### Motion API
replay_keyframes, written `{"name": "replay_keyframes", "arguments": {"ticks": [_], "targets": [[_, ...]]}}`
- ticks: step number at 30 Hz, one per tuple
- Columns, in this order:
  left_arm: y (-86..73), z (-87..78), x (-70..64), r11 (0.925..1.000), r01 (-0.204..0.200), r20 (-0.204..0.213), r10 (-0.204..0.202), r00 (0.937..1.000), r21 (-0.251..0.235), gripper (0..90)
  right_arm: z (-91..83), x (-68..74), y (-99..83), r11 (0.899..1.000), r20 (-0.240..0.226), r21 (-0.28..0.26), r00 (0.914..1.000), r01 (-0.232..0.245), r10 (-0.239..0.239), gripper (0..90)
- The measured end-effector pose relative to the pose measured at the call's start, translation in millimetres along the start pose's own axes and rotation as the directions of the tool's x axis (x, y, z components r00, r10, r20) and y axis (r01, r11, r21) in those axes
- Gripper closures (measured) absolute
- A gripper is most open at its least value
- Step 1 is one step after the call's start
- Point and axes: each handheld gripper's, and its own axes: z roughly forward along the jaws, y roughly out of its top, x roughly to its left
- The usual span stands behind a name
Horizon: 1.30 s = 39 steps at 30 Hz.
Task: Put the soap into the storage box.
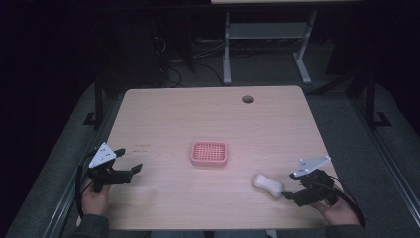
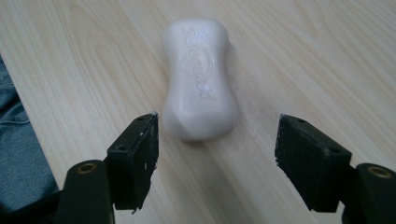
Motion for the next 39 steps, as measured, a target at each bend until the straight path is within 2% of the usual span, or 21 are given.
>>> {"name": "replay_keyframes", "arguments": {"ticks": [8, 14, 31, 39], "targets": [[-0.1, -0.8, 0.7, 1.0000, 0.005, -0.001, -0.005, 1.0000, -0.002, 14.5, 9.8, 2.0, 22.1, 0.999, -0.021, 0.031, 0.9990, 0.041, -0.040, 30.0], [-0.1, -1.1, 0.8, 1.0000, 0.006, -0.002, -0.006, 1.0000, -0.004, 14.5, 16.5, 1.4, 30.8, 0.997, -0.029, 0.044, 0.9977, 0.063, -0.062, 30.5], [-0.1, -1.4, 1.3, 1.0000, 0.004, -0.001, -0.004, 1.0000, -0.005, 14.5, 37.1, 2.0, 45.1, 0.992, -0.062, 0.071, 0.9934, 0.101, -0.097, 32.0], [-0.1, -1.6, 1.5, 1.0000, 0.004, -0.001, -0.004, 1.0000, -0.004, 14.5, 47.9, 3.2, 47.8, 0.989, -0.073, 0.101, 0.9920, 0.110, -0.103, 34.2]]}}
